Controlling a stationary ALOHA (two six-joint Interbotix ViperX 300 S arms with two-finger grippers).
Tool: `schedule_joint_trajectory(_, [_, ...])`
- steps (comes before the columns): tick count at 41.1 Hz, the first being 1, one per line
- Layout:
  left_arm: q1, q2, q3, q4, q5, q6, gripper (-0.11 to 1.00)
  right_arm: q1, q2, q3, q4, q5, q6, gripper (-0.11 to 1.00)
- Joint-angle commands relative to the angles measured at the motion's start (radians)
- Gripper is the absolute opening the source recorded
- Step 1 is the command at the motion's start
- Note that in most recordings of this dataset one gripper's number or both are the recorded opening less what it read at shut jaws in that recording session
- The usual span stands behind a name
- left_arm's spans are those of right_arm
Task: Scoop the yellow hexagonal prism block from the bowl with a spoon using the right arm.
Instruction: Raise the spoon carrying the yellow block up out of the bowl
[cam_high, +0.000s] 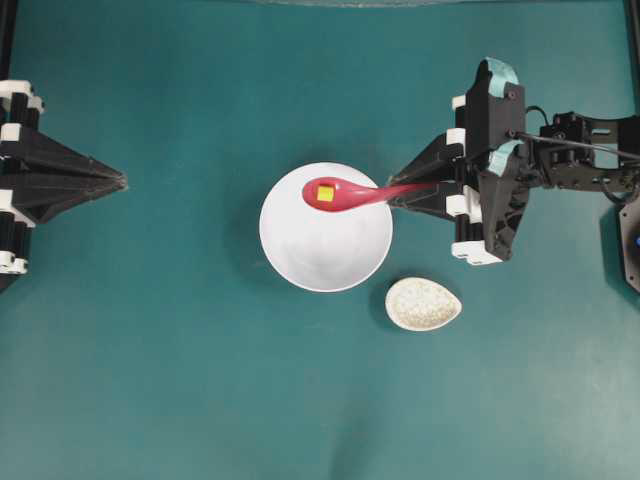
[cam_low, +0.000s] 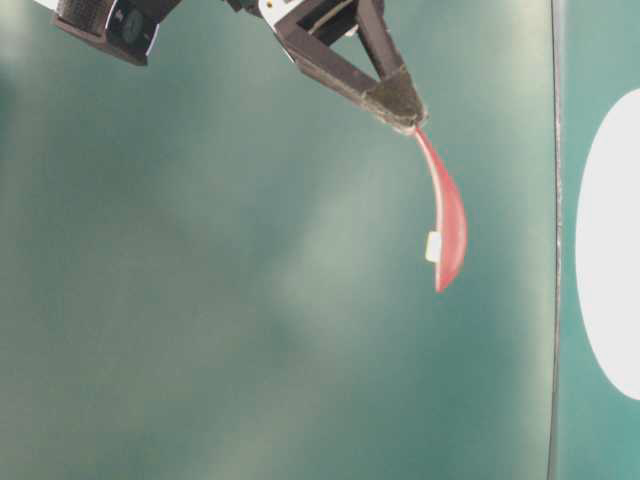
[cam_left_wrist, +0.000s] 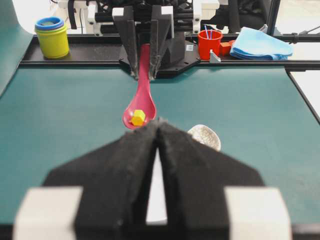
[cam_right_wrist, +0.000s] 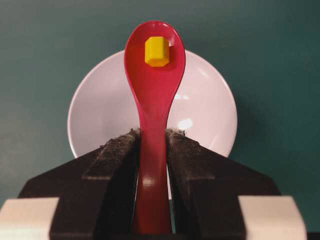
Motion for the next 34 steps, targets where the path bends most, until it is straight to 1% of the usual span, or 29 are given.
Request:
schedule_joint_trajectory(1, [0.0, 0.005, -0.026, 0.003, -0.012, 0.002, 0.06, 0.003, -0.02, -0.014, 0.003, -0.005, -0.002, 0.25])
schedule_joint_trajectory(34, [0.002, 0.011, -0.026, 0.003, -0.021, 0.0, 0.06, 0.003, -0.02, -0.014, 0.002, -0.011, -0.002, 0.25])
